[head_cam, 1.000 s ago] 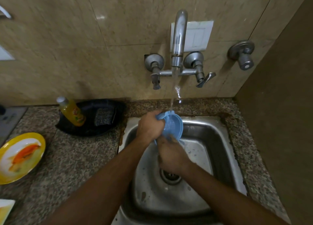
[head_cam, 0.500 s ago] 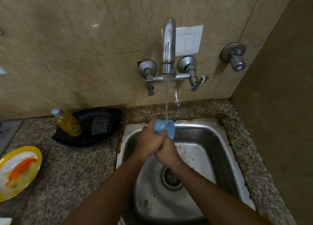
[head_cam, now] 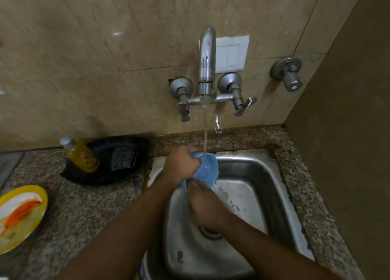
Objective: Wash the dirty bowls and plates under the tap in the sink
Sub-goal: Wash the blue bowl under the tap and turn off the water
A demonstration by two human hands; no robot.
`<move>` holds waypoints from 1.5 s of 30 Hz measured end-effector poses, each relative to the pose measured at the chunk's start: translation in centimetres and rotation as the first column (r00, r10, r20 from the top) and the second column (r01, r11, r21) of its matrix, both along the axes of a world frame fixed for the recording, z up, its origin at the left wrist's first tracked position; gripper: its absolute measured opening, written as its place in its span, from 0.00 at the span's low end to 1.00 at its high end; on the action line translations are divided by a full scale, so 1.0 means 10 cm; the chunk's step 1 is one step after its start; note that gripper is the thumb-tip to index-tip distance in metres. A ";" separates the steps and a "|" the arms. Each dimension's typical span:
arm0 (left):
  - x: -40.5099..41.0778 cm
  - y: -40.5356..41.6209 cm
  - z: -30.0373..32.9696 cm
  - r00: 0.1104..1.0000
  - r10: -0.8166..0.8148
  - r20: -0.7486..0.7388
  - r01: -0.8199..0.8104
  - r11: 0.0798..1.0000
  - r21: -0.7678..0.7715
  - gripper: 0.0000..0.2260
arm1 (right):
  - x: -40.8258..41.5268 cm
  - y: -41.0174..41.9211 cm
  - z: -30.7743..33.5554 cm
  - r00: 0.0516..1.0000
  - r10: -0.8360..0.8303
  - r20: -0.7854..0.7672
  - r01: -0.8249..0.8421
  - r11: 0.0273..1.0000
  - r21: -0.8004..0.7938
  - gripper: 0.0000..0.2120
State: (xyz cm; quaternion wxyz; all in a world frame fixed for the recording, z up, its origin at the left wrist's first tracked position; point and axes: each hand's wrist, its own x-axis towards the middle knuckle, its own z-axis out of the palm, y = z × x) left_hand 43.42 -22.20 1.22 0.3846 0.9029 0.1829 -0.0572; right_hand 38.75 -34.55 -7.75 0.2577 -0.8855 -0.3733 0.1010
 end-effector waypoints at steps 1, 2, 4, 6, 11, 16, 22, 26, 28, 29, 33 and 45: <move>-0.01 0.02 0.01 0.999 -0.028 -0.022 0.029 0.999 0.021 0.16 | 0.03 -0.08 -0.01 0.997 0.061 0.053 -0.062 0.998 0.006 0.25; -0.03 0.03 0.00 0.998 -0.052 -0.045 0.053 0.998 0.026 0.17 | 0.09 -0.21 -0.03 0.981 0.129 0.141 -0.123 0.991 -0.050 0.24; -0.06 0.03 -0.02 0.996 -0.054 -0.069 0.053 0.998 -0.019 0.17 | 0.30 -0.39 -0.05 0.950 0.145 0.278 -0.097 0.979 -0.180 0.25; -0.04 -0.01 0.00 0.995 -0.052 -0.080 0.051 0.999 -0.017 0.16 | 0.29 -0.32 0.02 0.964 0.101 0.244 -0.043 0.971 -0.235 0.23; -0.04 0.16 -0.11 0.988 0.011 -0.152 -0.028 0.993 -0.112 0.11 | 0.27 -0.34 0.06 0.942 0.253 0.223 -0.159 0.916 -0.368 0.32; 0.00 0.19 -0.04 0.953 -0.018 -0.301 -0.063 0.964 -0.257 0.05 | 0.27 -0.28 0.36 0.951 0.233 0.204 -0.087 0.834 -0.545 0.49; -0.10 0.20 -0.18 0.940 -0.018 -0.341 -0.194 0.794 -0.576 0.18 | 0.26 -0.29 0.51 0.974 0.177 0.142 -0.074 0.840 -0.538 0.43; -0.17 0.32 -0.27 0.926 0.106 -0.362 -0.353 0.581 -0.733 0.18 | 0.33 -0.33 0.53 0.925 0.254 0.282 -0.105 0.886 -0.452 0.17; -0.16 0.35 -0.28 0.928 0.113 -0.356 -0.356 0.554 -0.752 0.14 | 0.38 -0.37 0.55 0.932 0.190 0.308 -0.036 0.895 -0.444 0.16; -0.17 0.34 -0.28 0.927 0.099 -0.361 -0.348 0.584 -0.734 0.15 | 0.37 -0.38 0.52 0.940 0.157 0.303 -0.009 0.898 -0.439 0.15; -0.27 0.32 -0.27 0.910 0.047 -0.411 -0.310 0.736 -0.601 0.17 | 0.25 -0.32 0.36 0.948 0.132 0.289 -0.012 0.924 -0.382 0.12; -0.40 0.21 -0.31 0.929 0.073 -0.362 -0.301 0.716 -0.629 0.19 | 0.21 -0.44 0.13 0.997 -0.065 -0.049 0.064 0.998 -0.013 0.13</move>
